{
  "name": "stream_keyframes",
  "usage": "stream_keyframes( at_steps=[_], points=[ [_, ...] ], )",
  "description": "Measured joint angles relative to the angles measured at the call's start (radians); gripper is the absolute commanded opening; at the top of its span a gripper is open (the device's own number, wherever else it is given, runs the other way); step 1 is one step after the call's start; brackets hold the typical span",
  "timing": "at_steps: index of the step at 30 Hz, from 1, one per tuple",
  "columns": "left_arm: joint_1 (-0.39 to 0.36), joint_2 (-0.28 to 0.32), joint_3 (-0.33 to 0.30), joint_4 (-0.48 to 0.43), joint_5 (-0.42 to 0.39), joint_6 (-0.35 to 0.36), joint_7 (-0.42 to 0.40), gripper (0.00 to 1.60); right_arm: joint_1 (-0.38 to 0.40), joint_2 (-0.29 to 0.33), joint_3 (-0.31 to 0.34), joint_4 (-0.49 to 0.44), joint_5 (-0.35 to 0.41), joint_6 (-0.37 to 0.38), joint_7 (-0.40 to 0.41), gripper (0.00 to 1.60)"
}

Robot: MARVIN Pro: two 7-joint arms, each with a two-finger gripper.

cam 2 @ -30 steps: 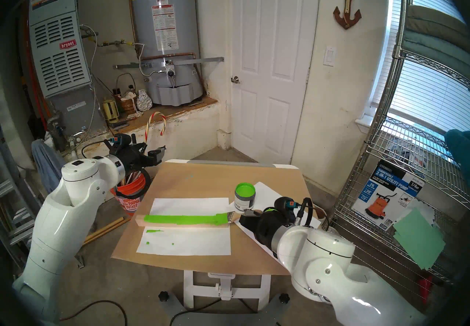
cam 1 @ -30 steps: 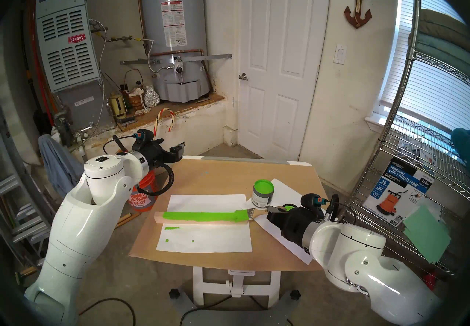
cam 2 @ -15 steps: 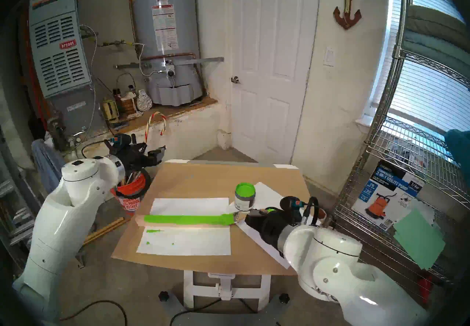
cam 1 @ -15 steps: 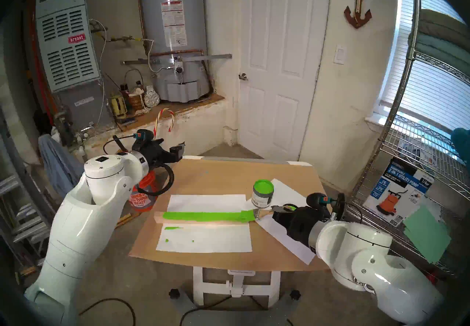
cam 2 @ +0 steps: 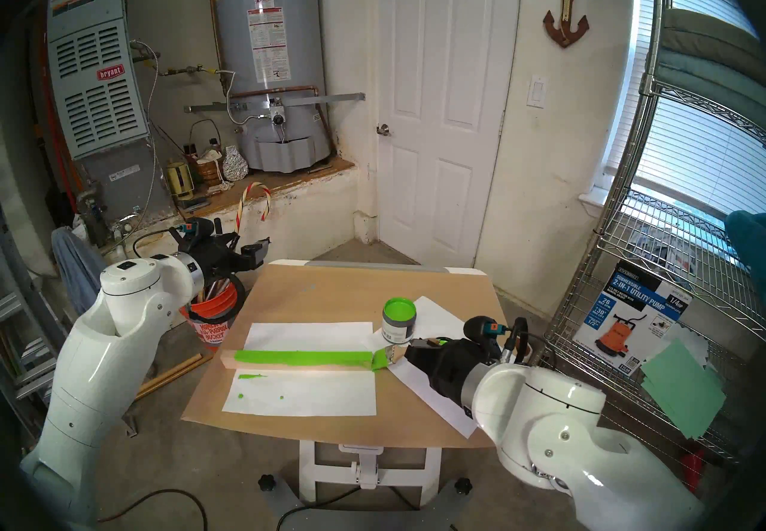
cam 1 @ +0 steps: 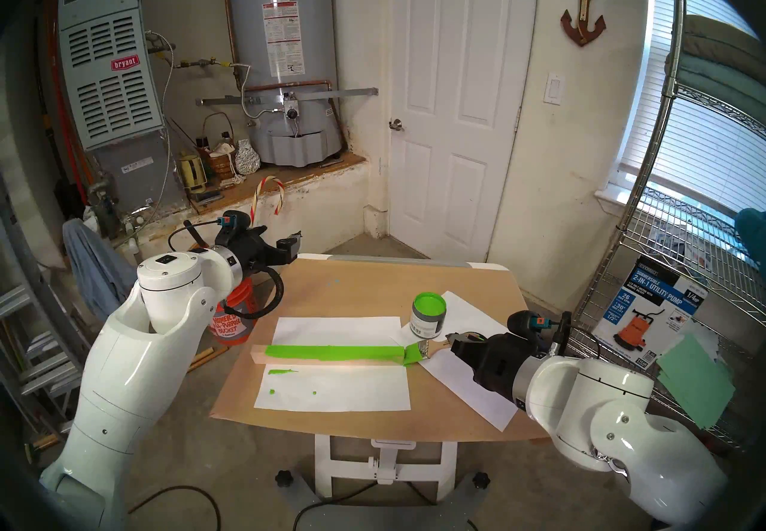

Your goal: Pick up brush, dip the brush into paint, and paint the wood

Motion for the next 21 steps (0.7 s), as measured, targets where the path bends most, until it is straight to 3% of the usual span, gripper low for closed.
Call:
stream_keyframes(
  at_steps=[13, 21],
  points=[
    [0.0, 0.0, 0.0, 0.001, 0.0, 0.0, 0.0, 1.6, 0.02, -0.026, 0.008, -0.009, 0.04, -0.017, 0.107, 0.0],
    [0.0, 0.0, 0.0, 0.0, 0.0, 0.0, 0.0, 1.6, 0.044, -0.061, -0.064, -0.009, 0.043, -0.021, 0.125, 0.0]
  ],
)
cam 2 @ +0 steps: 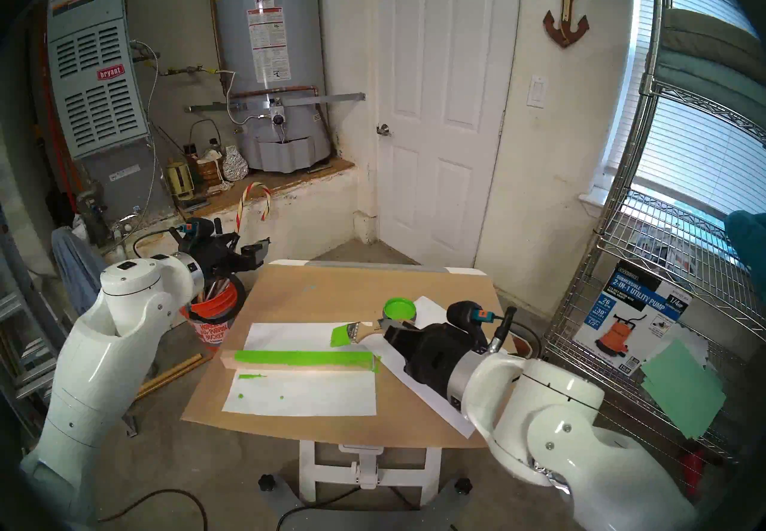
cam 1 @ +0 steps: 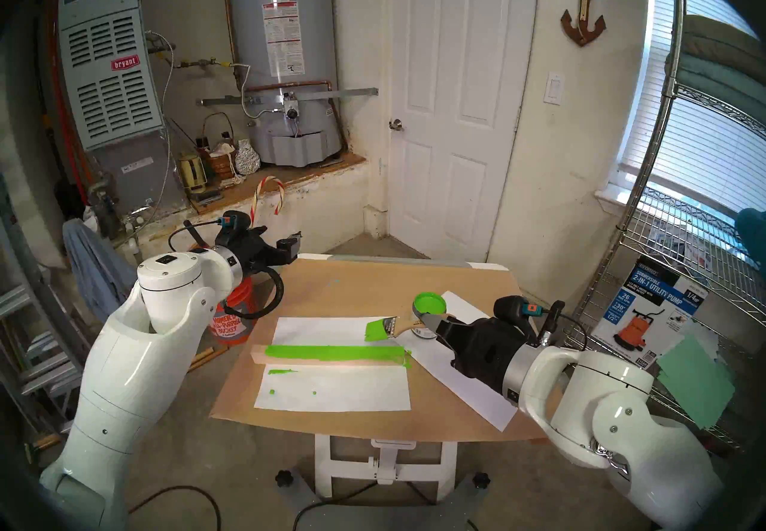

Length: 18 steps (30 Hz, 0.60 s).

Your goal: Pick up brush, dip the brush into paint, and paint the wood

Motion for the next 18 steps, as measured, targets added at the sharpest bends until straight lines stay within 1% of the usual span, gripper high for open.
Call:
stream_keyframes(
  at_steps=[2, 5, 11, 18],
  points=[
    [0.0, 0.0, 0.0, 0.0, 0.0, 0.0, 0.0, 1.6, 0.005, -0.006, -0.013, 0.0, -0.001, 0.0, -0.002, 0.0],
    [0.0, 0.0, 0.0, 0.0, 0.0, 0.0, 0.0, 1.6, 0.03, -0.039, -0.077, 0.0, -0.019, 0.0, -0.037, 0.0],
    [0.0, 0.0, 0.0, 0.0, 0.0, 0.0, 0.0, 1.6, 0.087, -0.099, -0.179, 0.006, -0.051, 0.001, -0.095, 0.0],
    [0.0, 0.0, 0.0, 0.0, 0.0, 0.0, 0.0, 1.6, 0.159, -0.17, -0.285, 0.071, -0.082, -0.001, -0.126, 0.0]
  ],
)
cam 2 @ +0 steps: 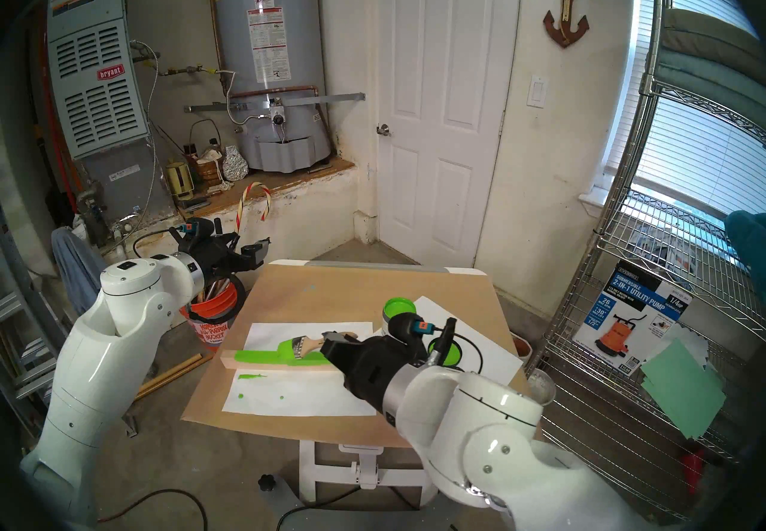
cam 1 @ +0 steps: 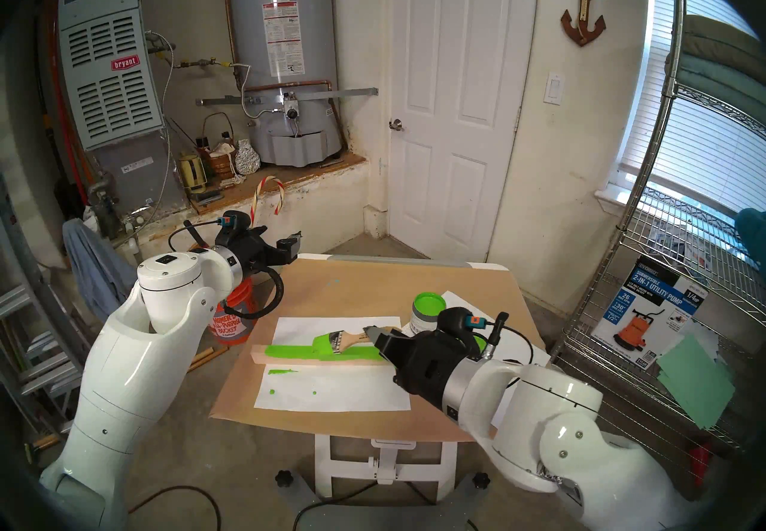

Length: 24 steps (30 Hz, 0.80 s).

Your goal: Pick up brush, dip the brush into paint, and paint the wood

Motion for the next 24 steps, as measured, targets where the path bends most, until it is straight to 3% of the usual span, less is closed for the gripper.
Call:
stream_keyframes(
  at_steps=[10, 24],
  points=[
    [0.0, 0.0, 0.0, 0.0, 0.0, 0.0, 0.0, 1.6, 0.103, -0.103, -0.096, 0.114, -0.03, -0.003, -0.044, 0.0],
    [0.0, 0.0, 0.0, 0.0, 0.0, 0.0, 0.0, 1.6, 0.177, -0.192, -0.141, 0.186, -0.046, -0.002, -0.078, 0.0]
  ],
)
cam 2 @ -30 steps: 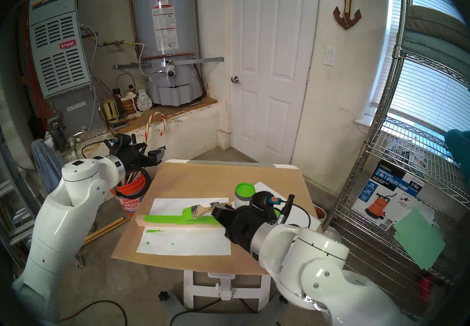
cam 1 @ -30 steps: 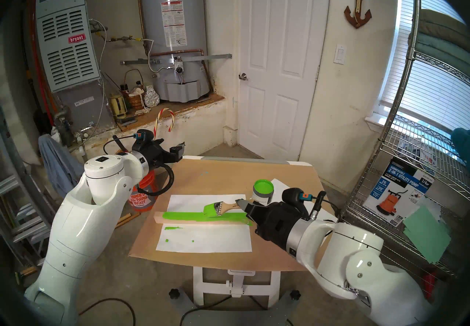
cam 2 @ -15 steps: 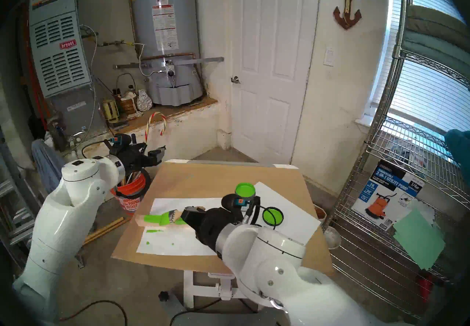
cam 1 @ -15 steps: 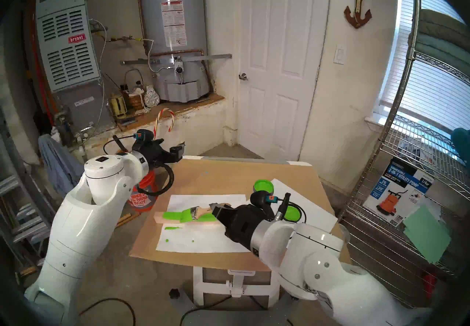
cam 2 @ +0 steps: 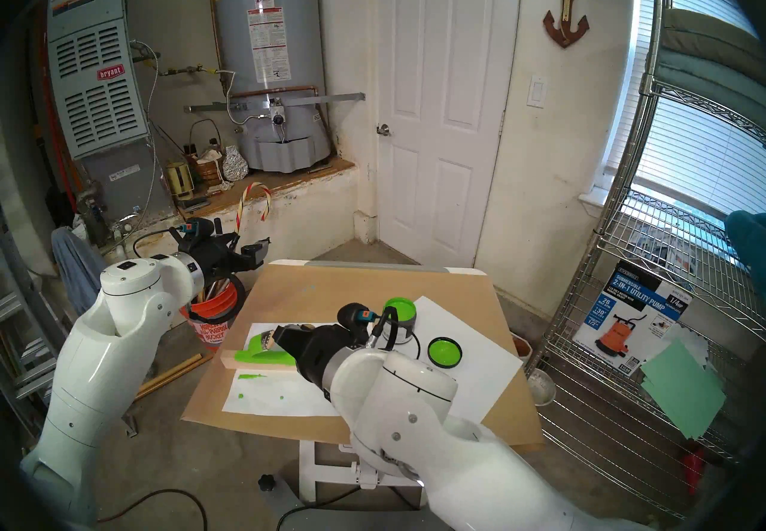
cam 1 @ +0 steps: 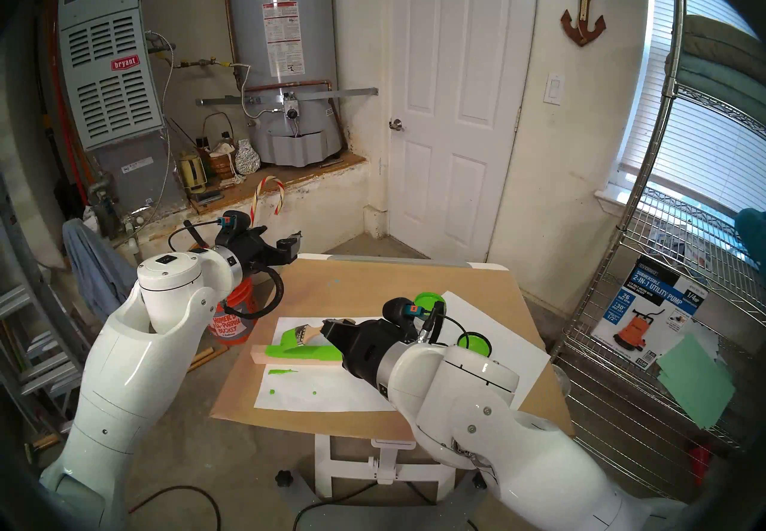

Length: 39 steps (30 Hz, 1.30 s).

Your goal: Pick up brush, dip the brush into paint, and paint the wood

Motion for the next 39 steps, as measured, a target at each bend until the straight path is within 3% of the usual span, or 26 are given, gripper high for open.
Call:
stream_keyframes(
  at_steps=[12, 39],
  points=[
    [0.0, 0.0, 0.0, 0.0, 0.0, 0.0, 0.0, 1.6, 0.032, -0.041, -0.033, 0.032, 0.001, 0.005, 0.0, 0.0],
    [0.0, 0.0, 0.0, -0.001, 0.0, 0.0, 0.0, 1.6, 0.041, -0.049, -0.059, 0.074, -0.011, 0.017, 0.005, 0.0]
  ],
)
